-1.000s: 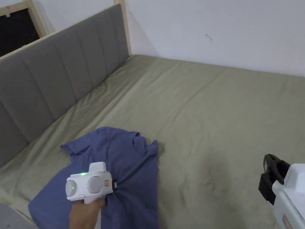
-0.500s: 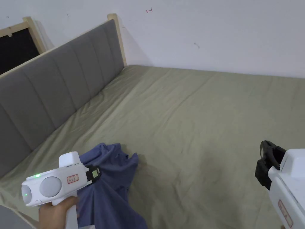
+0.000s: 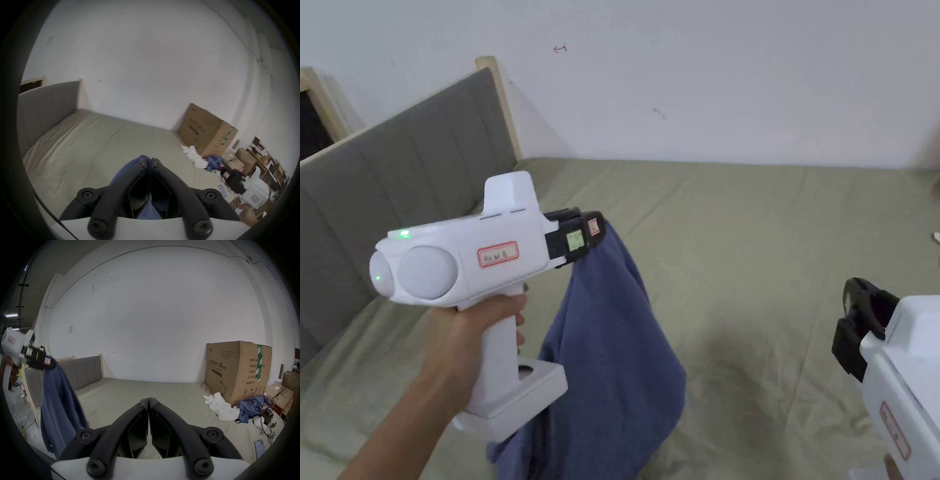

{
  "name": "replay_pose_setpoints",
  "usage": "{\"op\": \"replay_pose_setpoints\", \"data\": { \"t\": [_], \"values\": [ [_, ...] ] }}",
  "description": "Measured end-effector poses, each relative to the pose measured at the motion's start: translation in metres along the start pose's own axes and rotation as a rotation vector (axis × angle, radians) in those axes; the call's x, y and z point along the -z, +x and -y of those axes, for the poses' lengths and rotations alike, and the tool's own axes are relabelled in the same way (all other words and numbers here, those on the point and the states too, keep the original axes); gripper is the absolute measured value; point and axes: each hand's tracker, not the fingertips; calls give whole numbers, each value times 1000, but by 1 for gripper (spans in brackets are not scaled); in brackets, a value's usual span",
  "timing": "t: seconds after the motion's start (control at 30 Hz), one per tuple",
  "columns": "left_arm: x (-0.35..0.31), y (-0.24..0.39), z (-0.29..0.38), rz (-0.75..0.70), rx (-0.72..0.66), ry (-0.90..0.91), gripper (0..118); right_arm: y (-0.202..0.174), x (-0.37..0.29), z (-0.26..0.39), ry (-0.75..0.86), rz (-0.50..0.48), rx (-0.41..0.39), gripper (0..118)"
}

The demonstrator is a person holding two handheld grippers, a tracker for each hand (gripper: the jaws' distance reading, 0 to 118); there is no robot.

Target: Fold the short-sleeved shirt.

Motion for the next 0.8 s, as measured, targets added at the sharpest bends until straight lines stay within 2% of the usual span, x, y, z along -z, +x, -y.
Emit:
{"op": "replay_pose_setpoints", "data": {
  "t": [0.13,0.27,0.4,0.57,0.63,0.8],
  "values": [
    [43,47,-18,54,125,-12,0,18,-16,-8,20,60,-12,1],
    [86,86,-5,135,198,-73,0,38,-31,-13,32,124,-22,1],
    [131,113,34,229,154,-160,0,59,-39,-11,28,184,-21,1],
    [186,125,117,285,139,-388,0,77,-45,0,5,224,-7,1],
    [201,125,158,274,146,-473,0,81,-45,4,-11,229,-3,1],
    [232,116,258,103,270,-704,0,79,-44,10,-37,236,-1,1]
  ]
}}
